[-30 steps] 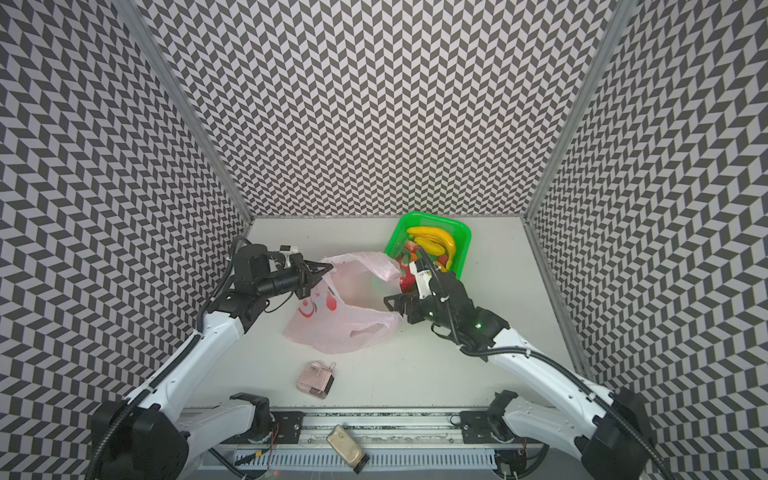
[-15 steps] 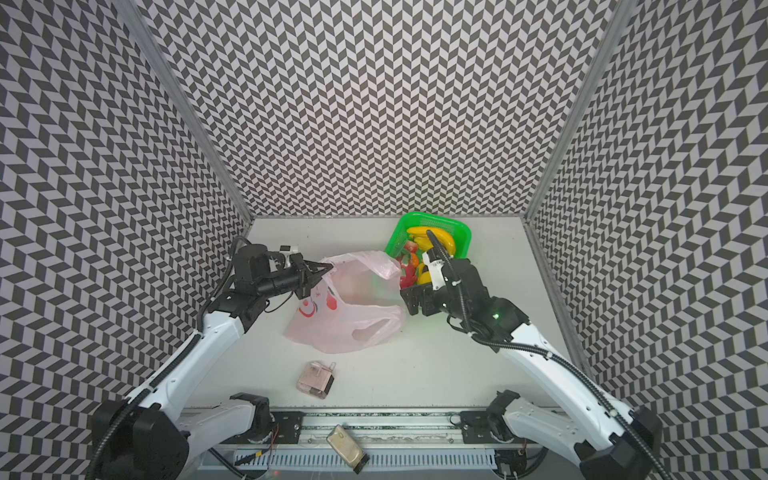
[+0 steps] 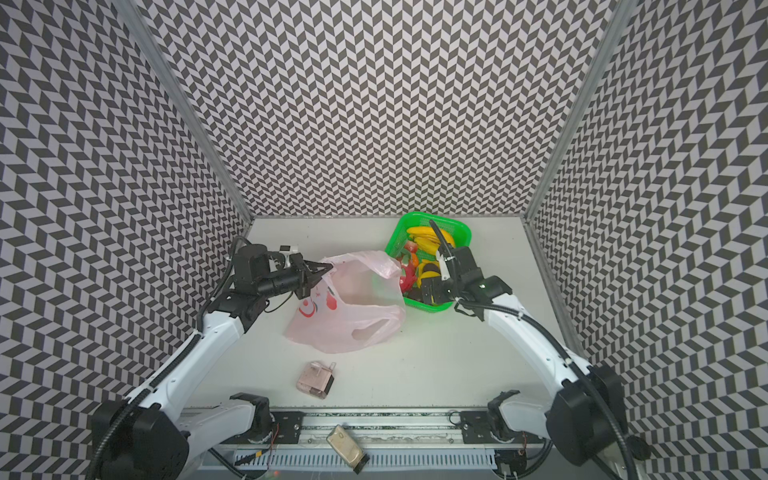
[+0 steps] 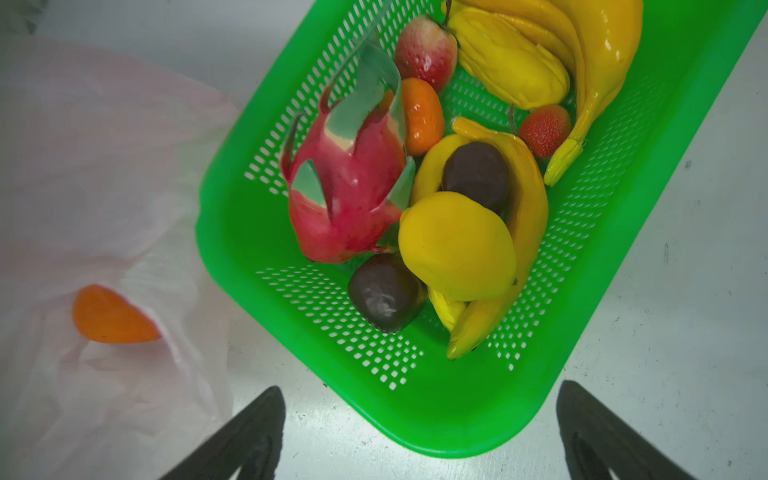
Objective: Place the fake fruits into the plastic bag and tie a complex knot
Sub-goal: 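Withdraw the right gripper from the bag toward the basket, then grasp the yellow lemon in the green basket with the right gripper and lift it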
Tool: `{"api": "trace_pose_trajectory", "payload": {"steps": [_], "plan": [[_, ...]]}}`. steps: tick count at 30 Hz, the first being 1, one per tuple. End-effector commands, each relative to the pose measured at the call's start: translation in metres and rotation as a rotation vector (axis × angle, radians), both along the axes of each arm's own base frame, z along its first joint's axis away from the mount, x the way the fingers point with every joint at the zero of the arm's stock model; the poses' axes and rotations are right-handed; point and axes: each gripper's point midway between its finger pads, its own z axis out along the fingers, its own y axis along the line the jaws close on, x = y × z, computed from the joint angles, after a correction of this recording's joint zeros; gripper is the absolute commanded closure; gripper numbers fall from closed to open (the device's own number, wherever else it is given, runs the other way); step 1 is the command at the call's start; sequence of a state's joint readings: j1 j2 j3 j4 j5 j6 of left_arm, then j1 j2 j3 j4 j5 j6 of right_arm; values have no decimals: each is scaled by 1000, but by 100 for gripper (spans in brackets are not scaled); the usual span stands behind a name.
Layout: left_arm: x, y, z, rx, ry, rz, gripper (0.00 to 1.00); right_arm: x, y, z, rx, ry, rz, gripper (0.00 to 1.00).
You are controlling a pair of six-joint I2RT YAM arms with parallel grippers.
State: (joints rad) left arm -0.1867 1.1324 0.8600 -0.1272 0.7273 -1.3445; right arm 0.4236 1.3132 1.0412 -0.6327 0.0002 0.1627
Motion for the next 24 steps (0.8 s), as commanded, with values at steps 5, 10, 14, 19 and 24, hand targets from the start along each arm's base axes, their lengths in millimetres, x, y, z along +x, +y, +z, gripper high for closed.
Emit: {"api": "trace_pose_trajectory", "payload": {"steps": [5, 10, 14, 19, 24], "plan": [[1, 0, 0, -7, -8, -6, 100, 34, -3, -13, -152, 17, 11, 1], [1, 0, -2, -4, -5, -6, 100, 53, 2, -20, -172, 5, 18, 1], [0, 0, -3, -5, -1, -7, 100, 64, 9, -30, -183, 23, 36, 1], [-2, 1, -3, -5, -4, -5, 100, 74, 13, -45, -197, 37, 44, 1], [-2, 0, -4, -7, 0, -8, 100, 81, 16, -62, -215, 61, 56, 1]]}}
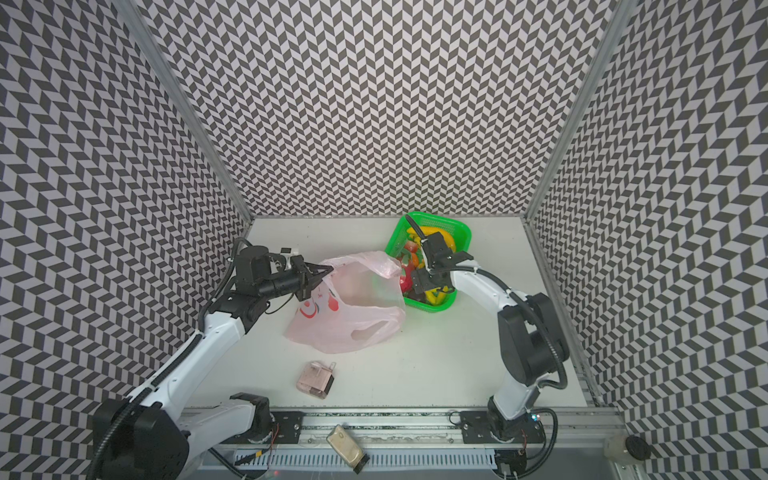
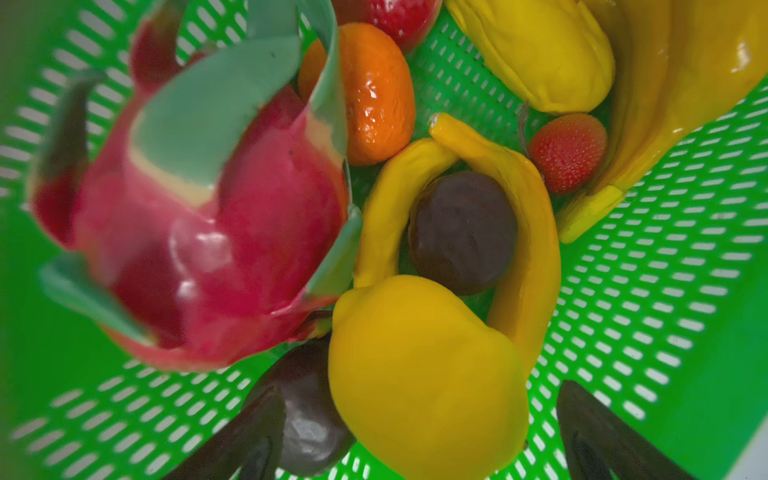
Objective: Place the fake fruits into the plastic bag and tie a complex knot
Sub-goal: 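Grasp the yellow lemon in the green basket with the right gripper and lift it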
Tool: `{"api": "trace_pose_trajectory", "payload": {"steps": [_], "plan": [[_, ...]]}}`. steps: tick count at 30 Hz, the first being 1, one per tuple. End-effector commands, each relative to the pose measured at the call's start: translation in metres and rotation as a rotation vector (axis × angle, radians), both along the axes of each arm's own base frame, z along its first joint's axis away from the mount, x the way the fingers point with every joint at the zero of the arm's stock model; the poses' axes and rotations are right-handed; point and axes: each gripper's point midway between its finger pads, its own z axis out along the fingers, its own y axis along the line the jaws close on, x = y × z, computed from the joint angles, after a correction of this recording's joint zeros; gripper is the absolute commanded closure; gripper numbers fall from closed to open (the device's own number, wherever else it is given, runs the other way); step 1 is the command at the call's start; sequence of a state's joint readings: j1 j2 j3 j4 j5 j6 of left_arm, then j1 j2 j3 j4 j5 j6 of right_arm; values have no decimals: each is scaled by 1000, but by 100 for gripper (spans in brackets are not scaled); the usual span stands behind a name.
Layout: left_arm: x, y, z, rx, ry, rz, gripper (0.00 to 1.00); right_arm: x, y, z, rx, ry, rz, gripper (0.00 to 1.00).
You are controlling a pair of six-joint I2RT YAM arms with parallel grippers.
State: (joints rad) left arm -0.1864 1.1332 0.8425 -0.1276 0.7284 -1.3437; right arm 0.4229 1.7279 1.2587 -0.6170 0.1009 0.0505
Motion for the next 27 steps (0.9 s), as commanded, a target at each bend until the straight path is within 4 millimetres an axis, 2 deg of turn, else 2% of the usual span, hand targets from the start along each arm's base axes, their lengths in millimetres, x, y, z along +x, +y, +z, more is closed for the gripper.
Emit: {"api": "trace_pose_trajectory", "payload": {"steps": [1, 11, 17, 21, 27], "plan": [[-1, 0, 4, -10, -17, -7, 100, 17, 5, 3, -8, -45, 23, 1], [-2, 1, 5, -10, -19, -6, 100, 28, 3, -18, -57, -40, 23, 1], [-2, 1, 5, -10, -19, -3, 100, 21, 2, -28, -56, -11, 25, 1], [-2, 1, 4, -9, -15, -3, 100, 19, 1, -31, -55, 3, 24, 6], [-2, 1, 6, -10, -19, -4, 100, 16, 1, -25, -47, 7, 20, 18]]}}
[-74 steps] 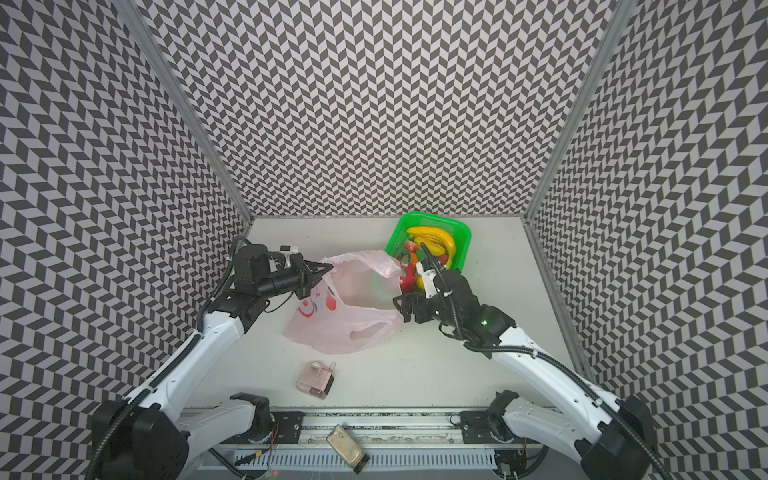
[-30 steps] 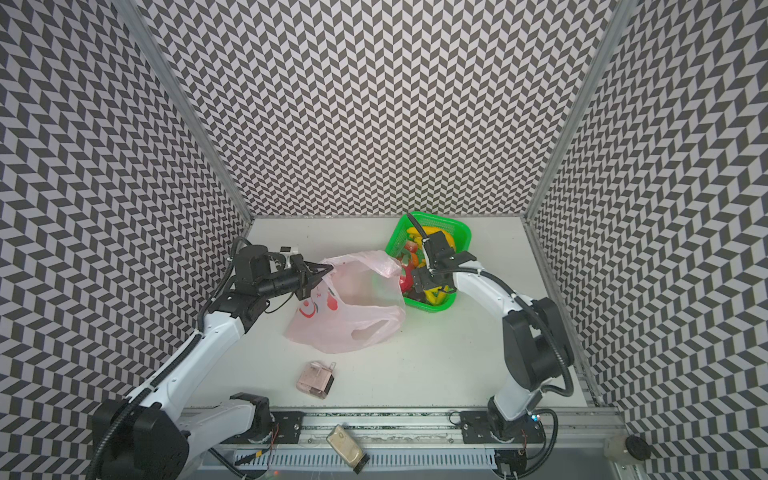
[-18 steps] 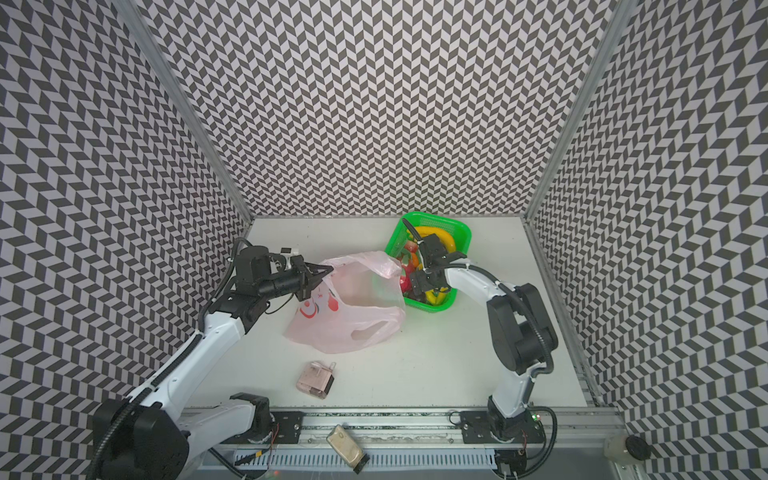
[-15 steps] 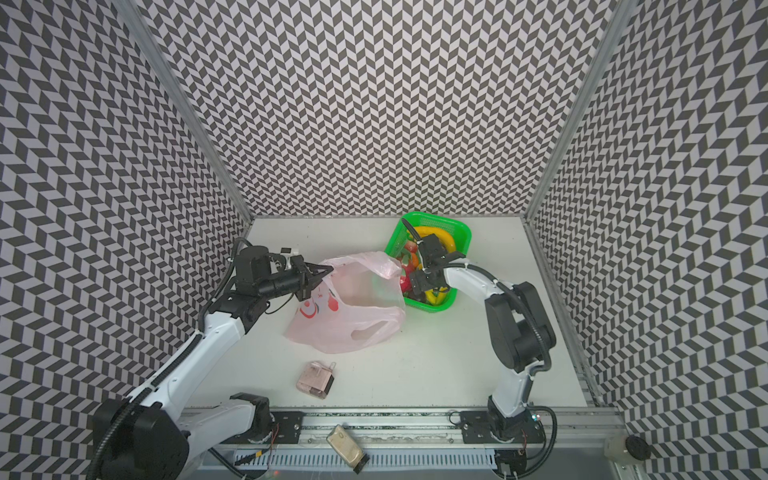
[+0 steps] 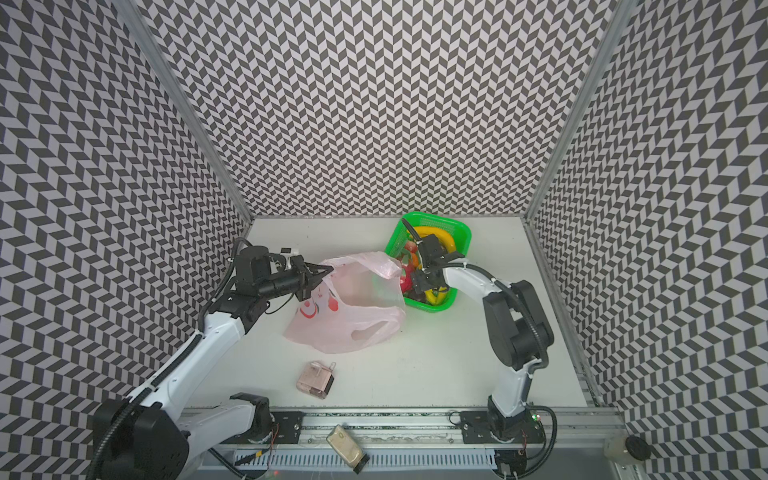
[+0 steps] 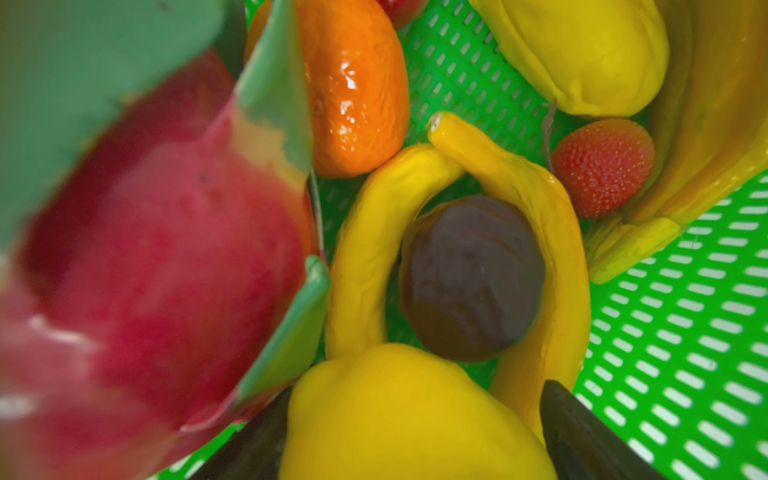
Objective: Place the fake fruits into the plastic bag and tie a complex knot
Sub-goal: 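Grasp the yellow lemon in the green basket with the right gripper and lift it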
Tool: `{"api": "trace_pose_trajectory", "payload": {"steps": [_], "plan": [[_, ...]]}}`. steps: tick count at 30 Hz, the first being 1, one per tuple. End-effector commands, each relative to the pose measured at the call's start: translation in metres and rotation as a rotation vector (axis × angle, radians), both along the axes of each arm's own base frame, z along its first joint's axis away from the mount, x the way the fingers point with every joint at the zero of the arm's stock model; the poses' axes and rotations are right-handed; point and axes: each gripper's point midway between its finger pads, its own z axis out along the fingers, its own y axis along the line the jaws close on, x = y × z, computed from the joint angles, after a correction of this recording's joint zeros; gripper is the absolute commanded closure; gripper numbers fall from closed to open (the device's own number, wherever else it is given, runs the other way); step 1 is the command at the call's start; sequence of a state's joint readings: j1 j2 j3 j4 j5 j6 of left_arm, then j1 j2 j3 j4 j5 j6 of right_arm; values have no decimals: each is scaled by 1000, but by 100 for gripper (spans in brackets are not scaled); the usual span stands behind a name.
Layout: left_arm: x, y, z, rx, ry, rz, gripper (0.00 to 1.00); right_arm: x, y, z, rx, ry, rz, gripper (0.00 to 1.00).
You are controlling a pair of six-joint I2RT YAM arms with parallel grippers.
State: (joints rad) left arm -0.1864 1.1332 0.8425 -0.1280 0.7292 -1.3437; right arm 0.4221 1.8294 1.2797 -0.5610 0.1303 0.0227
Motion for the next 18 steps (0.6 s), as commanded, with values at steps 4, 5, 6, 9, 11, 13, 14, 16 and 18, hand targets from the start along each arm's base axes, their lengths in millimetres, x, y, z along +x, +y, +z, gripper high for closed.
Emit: {"api": "trace_pose_trajectory", "payload": {"steps": [4, 5, 6, 9, 11, 13, 14, 16, 18], "plan": [[-1, 1, 5, -8, -18, -4, 100, -1, -1, 10, 14, -20, 6, 25], [-1, 1, 5, -8, -18, -3, 100, -1, -1, 12, 17, -25, 5, 28], [-2, 1, 5, -9, -19, -4, 100, -1, -2, 12, 18, -28, 1, 29], [-1, 0, 6, -10, -20, -6, 100, -1, -3, 15, 25, -33, -3, 31], [-1, 0, 6, -10, -18, -6, 100, -1, -3, 17, 30, -35, -4, 32], [-1, 0, 6, -10, -18, -6, 100, -1, -4, 18, 34, -39, -8, 33], [-1, 0, 6, -10, -19, -6, 100, -1, -5, 19, 37, -41, -9, 33], [-1, 0, 6, -10, -17, -6, 100, -1, -5, 22, 41, -47, -9, 34], [-1, 0, 6, -10, -20, -6, 100, -2, -6, 24, 47, -49, -13, 34]]}}
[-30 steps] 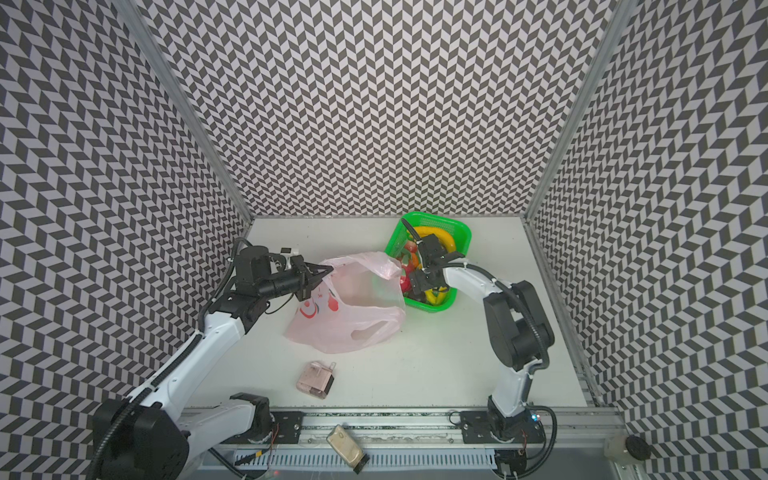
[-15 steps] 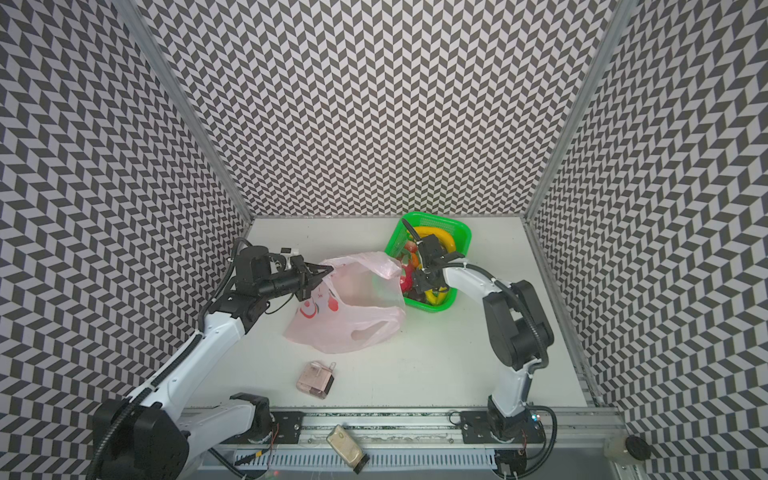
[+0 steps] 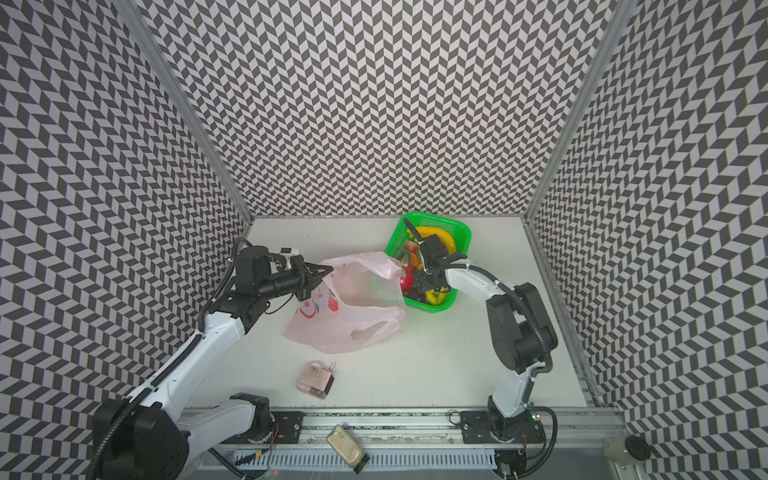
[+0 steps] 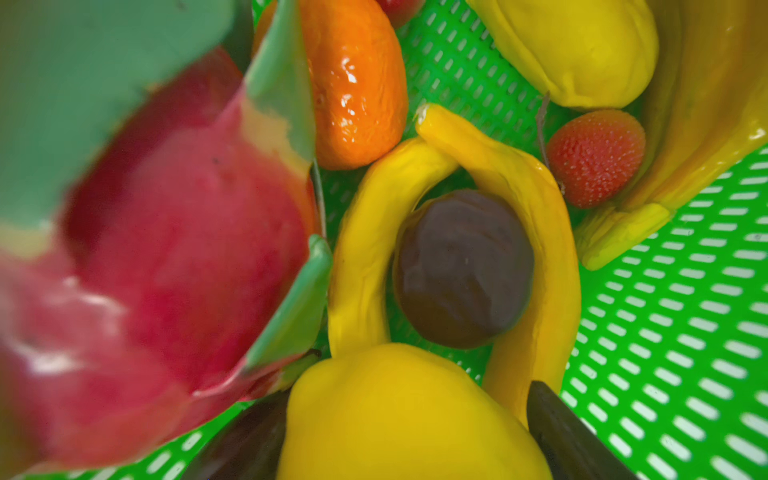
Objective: Place the fake fruits into the plastic bag and tie a complex knot
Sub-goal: 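Grasp the yellow lemon in the green basket with the right gripper and lift it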
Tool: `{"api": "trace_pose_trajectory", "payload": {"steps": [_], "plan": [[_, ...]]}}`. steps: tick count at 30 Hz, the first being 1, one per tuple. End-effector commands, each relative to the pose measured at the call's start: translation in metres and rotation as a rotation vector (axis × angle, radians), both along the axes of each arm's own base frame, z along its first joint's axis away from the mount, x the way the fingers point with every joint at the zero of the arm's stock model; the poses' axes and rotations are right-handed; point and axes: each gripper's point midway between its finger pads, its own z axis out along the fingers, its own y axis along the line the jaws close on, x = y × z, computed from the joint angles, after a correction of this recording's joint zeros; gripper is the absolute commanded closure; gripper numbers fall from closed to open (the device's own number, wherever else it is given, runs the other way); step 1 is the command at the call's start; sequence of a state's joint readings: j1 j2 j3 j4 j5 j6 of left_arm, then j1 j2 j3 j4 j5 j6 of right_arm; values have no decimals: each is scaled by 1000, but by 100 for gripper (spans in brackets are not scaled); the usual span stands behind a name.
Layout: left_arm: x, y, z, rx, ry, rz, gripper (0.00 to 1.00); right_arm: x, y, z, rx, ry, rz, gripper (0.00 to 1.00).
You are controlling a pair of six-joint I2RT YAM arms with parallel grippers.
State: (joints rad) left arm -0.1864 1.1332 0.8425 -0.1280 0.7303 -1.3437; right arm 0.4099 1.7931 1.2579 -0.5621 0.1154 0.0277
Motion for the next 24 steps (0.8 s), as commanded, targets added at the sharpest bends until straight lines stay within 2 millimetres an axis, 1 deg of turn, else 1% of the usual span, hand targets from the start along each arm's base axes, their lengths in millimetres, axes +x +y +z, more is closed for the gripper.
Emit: {"api": "trace_pose_trajectory", "payload": {"steps": [1, 4, 8, 13, 19, 24], "plan": [[-1, 1, 7, -10, -20, -5, 100, 2, -1, 19, 36, -46, -2, 34], [-1, 0, 7, -9, -20, -5, 100, 1, -1, 28, 63, -62, -6, 34], [0, 1, 7, -6, -23, -5, 100, -1, -4, 47, 113, -98, -18, 35], [0, 1, 7, -7, -21, -3, 100, -9, -8, 84, 195, -161, -28, 35], [1, 1, 7, -5, -26, -1, 100, -30, -8, 126, 281, -223, -14, 35], [2, 1, 6, -5, -23, 0, 100, -53, -4, 152, 369, -252, 8, 35]]}}
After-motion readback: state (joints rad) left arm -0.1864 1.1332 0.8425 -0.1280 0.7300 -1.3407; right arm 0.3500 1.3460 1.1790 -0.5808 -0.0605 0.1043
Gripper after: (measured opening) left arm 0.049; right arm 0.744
